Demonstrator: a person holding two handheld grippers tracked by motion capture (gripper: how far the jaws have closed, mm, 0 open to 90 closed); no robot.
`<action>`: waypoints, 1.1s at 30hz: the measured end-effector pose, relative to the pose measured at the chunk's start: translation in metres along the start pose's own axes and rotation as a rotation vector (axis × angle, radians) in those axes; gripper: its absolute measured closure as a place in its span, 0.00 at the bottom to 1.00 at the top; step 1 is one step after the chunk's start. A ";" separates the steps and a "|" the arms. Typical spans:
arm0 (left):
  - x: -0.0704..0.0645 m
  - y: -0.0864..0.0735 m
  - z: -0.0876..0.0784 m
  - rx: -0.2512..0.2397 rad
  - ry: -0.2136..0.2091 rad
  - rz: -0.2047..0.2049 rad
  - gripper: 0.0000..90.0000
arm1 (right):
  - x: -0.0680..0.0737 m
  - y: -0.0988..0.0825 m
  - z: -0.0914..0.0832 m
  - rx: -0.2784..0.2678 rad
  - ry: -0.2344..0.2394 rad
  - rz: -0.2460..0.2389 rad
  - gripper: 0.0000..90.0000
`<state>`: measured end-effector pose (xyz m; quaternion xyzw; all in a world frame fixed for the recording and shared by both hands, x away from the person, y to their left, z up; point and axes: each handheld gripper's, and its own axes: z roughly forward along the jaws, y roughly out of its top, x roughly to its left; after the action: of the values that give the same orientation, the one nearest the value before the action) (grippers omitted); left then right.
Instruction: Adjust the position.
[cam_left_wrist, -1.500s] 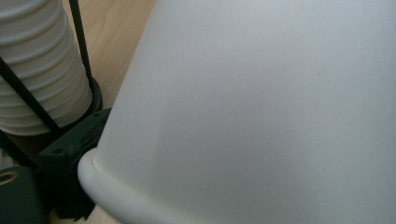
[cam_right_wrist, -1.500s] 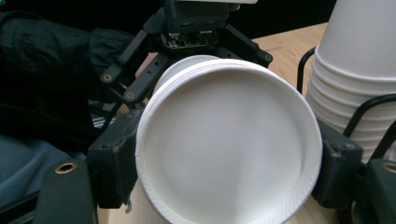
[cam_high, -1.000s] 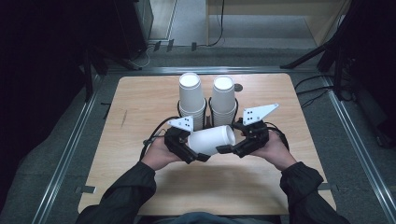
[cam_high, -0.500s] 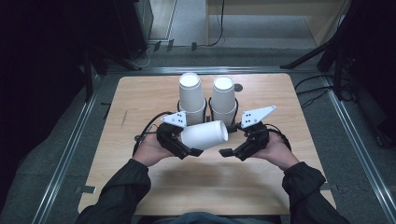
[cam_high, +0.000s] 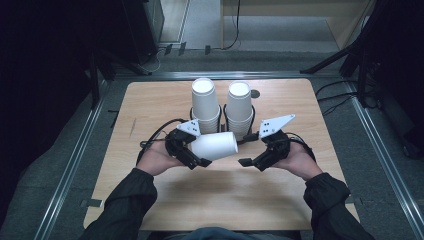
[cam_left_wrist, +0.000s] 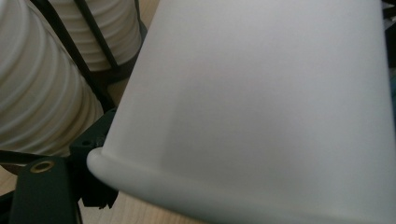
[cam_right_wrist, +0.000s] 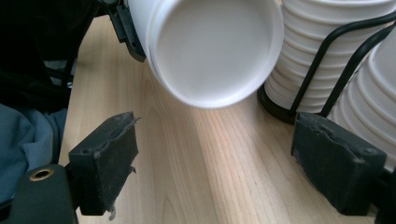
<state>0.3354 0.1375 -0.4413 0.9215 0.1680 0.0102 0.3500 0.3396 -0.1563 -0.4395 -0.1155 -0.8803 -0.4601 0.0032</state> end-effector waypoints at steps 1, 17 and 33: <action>0.000 0.000 0.002 0.015 -0.004 -0.004 0.14 | 0.000 0.000 0.000 -0.001 -0.001 -0.001 0.17; -0.011 0.012 0.035 0.144 -0.036 0.058 0.14 | 0.007 0.005 0.019 0.069 0.010 -0.069 0.16; -0.018 0.016 0.047 0.193 -0.088 0.063 0.13 | 0.021 0.006 0.045 0.183 0.040 -0.157 0.25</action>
<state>0.3296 0.0900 -0.4647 0.9553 0.1235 -0.0353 0.2664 0.3252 -0.1128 -0.4583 -0.0362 -0.9247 -0.3790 -0.0048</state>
